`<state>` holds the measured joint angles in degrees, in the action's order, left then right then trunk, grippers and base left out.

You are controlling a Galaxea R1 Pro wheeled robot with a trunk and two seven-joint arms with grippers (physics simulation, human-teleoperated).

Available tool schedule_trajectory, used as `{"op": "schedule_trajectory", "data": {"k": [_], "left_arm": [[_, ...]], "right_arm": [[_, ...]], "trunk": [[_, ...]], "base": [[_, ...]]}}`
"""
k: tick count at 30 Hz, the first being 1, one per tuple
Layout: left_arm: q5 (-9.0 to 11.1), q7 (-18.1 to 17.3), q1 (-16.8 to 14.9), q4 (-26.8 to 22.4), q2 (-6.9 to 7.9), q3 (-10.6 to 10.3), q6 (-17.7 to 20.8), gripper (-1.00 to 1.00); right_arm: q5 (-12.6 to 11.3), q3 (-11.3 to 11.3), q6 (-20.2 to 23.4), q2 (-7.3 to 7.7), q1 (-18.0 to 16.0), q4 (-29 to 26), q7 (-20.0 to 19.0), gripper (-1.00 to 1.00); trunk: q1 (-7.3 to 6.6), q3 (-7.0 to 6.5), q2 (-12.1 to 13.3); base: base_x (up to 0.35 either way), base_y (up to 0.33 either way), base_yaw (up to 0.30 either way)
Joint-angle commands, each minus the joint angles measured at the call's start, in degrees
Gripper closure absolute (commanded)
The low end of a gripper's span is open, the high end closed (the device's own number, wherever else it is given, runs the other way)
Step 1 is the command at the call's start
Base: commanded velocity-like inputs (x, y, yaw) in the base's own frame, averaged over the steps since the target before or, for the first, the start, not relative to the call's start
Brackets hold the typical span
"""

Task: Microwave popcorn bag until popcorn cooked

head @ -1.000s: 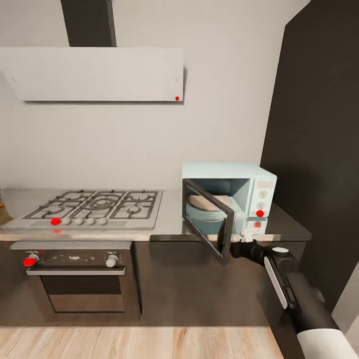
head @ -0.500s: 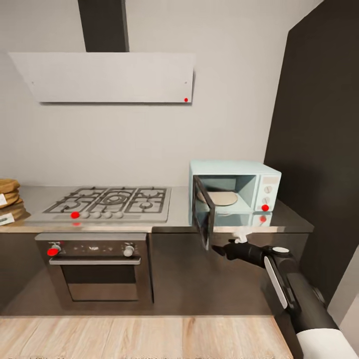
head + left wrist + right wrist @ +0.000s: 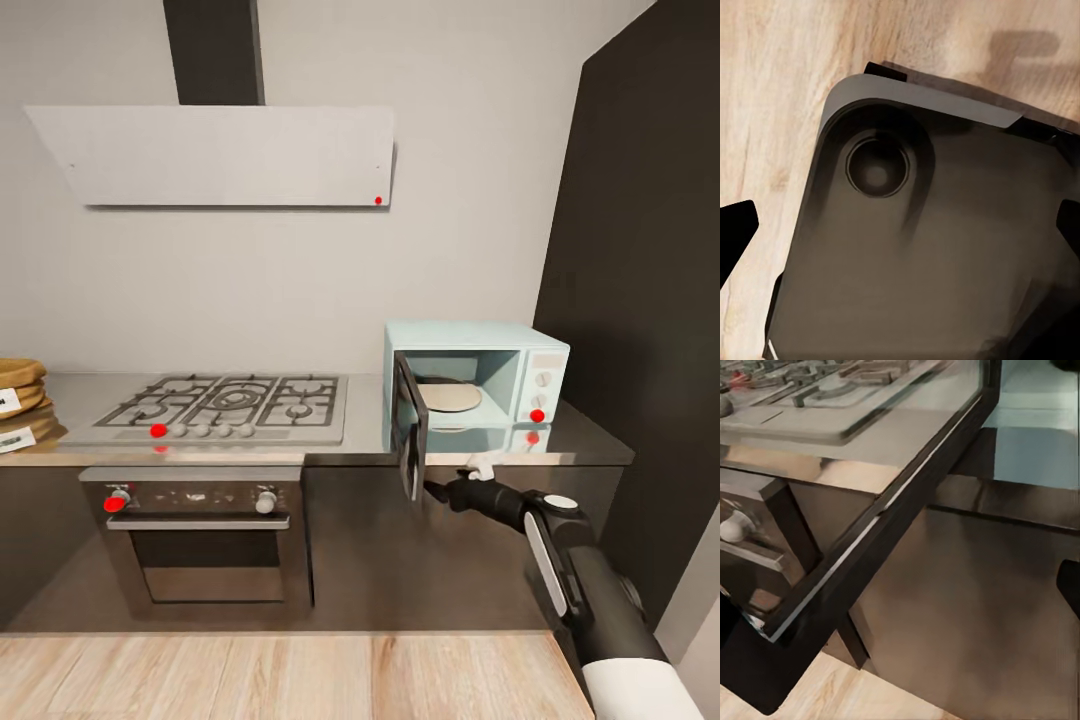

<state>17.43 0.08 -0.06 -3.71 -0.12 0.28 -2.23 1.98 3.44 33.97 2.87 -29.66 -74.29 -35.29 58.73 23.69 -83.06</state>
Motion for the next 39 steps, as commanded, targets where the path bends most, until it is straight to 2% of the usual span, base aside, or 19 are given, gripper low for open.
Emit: {"op": "schedule_trajectory", "data": {"k": [1,2,3,5,6,8,9,10,12,14,17,19,24,26,27,29,34,36,39], "left_arm": [[0.27,0.01,-0.03,0.02,-0.03,-0.02,-0.15,-1.00],[0.26,0.01,-0.03,0.02,-0.04,-0.03,-0.15,-1.00],[0.25,0.01,-0.03,0.02,-0.03,-0.07,-0.15,-1.00],[0.24,0.01,-0.03,0.02,-0.03,-0.10,-0.15,-1.00],[0.24,0.01,-0.03,0.02,-0.02,-0.10,-0.15,-1.00],[0.24,0.01,-0.03,0.02,0.01,-0.10,-0.15,-1.00],[0.24,0.01,-0.03,0.02,-0.03,-0.04,-0.15,-1.00],[0.24,0.01,-0.03,0.02,-0.02,-0.03,-0.15,-1.00],[0.29,0.01,-0.03,0.02,-0.04,-0.02,-0.15,-1.00],[0.31,0.01,-0.03,0.02,-0.04,-0.02,-0.15,-1.00],[0.32,0.01,-0.03,0.02,-0.04,-0.02,-0.15,-1.00],[0.32,0.01,-0.03,0.02,-0.03,-0.02,-0.15,-1.00],[0.31,0.01,-0.03,0.01,-0.02,-0.02,-0.15,-1.00],[0.30,0.01,-0.03,0.02,-0.03,0.00,-0.15,-1.00],[0.30,0.01,-0.03,0.02,-0.03,0.05,-0.15,-1.00],[0.29,0.01,-0.03,0.02,-0.05,0.05,-0.15,-1.00],[0.25,0.01,-0.03,0.02,-0.05,0.07,-0.15,-1.00],[0.31,0.01,-0.03,0.02,0.00,0.11,-0.15,-1.00],[0.33,0.01,-0.03,0.02,0.01,0.15,-0.15,-1.00]], "right_arm": [[-0.50,0.26,0.57,0.23,0.00,-0.07,0.56,-1.00],[-0.49,0.87,0.54,0.41,0.01,-0.07,1.39,-1.00],[-0.26,2.53,0.51,0.67,0.00,-0.07,2.50,-1.00],[0.57,7.12,0.50,0.99,0.03,0.09,4.44,-1.00],[1.63,8.40,0.54,1.08,0.04,0.29,5.14,-1.00],[3.69,9.46,0.56,1.61,0.01,0.70,5.82,-1.00],[6.65,11.54,0.57,2.65,0.02,4.52,8.10,-1.00],[7.25,11.68,0.57,2.73,0.01,5.59,8.65,-1.00],[10.04,11.83,0.57,2.73,0.04,8.99,10.46,-1.00],[11.23,11.85,0.54,2.67,0.03,13.13,10.70,-1.00],[11.86,11.92,-0.11,2.82,0.04,24.05,11.32,-1.00],[12.01,11.95,-3.72,3.27,0.03,33.78,12.77,-1.00],[12.15,11.78,-19.63,4.33,0.04,62.60,20.56,-1.00],[12.23,11.47,-25.94,4.41,0.08,72.30,21.95,-1.00],[13.31,11.37,-28.60,4.38,-0.05,74.77,22.62,-1.00],[14.37,11.34,-30.25,4.16,1.24,75.65,23.09,-1.00],[15.11,11.33,-36.21,3.69,11.23,76.04,23.74,-1.00],[16.04,11.33,-38.26,3.50,16.66,76.12,24.19,-1.00],[16.37,11.33,-39.17,3.37,19.48,76.16,24.28,-1.00]], "trunk": [[0.00,0.06,-0.03],[0.00,0.06,-0.03],[0.00,0.06,-0.03],[0.00,0.06,-0.03],[0.00,0.06,-0.03],[0.00,0.06,-0.03],[0.00,0.06,-0.03],[0.00,0.06,-0.03],[0.00,0.06,-0.03],[0.00,0.06,-0.03],[0.00,0.06,-0.03],[0.00,0.06,-0.03],[0.00,0.06,-0.03],[0.00,0.06,-0.03],[0.00,0.06,-0.03],[0.00,0.06,-0.03],[0.00,0.06,-0.03],[0.00,0.06,-0.03],[0.00,0.06,-0.03]], "base": [[0.000,0.000,0.000],[0.000,0.000,0.000],[0.000,0.000,0.000],[0.000,0.000,0.000],[0.000,0.000,0.000],[0.000,0.000,0.000],[0.000,0.000,0.000],[0.000,0.000,0.000],[0.000,0.000,0.000],[0.000,0.000,0.000],[0.000,0.000,0.000],[0.000,0.000,0.000],[0.000,0.000,0.000],[0.000,0.000,0.000],[0.000,0.000,0.000],[0.000,0.000,0.000],[0.000,0.000,0.000],[0.000,0.000,0.000],[0.000,0.000,0.000]]}}
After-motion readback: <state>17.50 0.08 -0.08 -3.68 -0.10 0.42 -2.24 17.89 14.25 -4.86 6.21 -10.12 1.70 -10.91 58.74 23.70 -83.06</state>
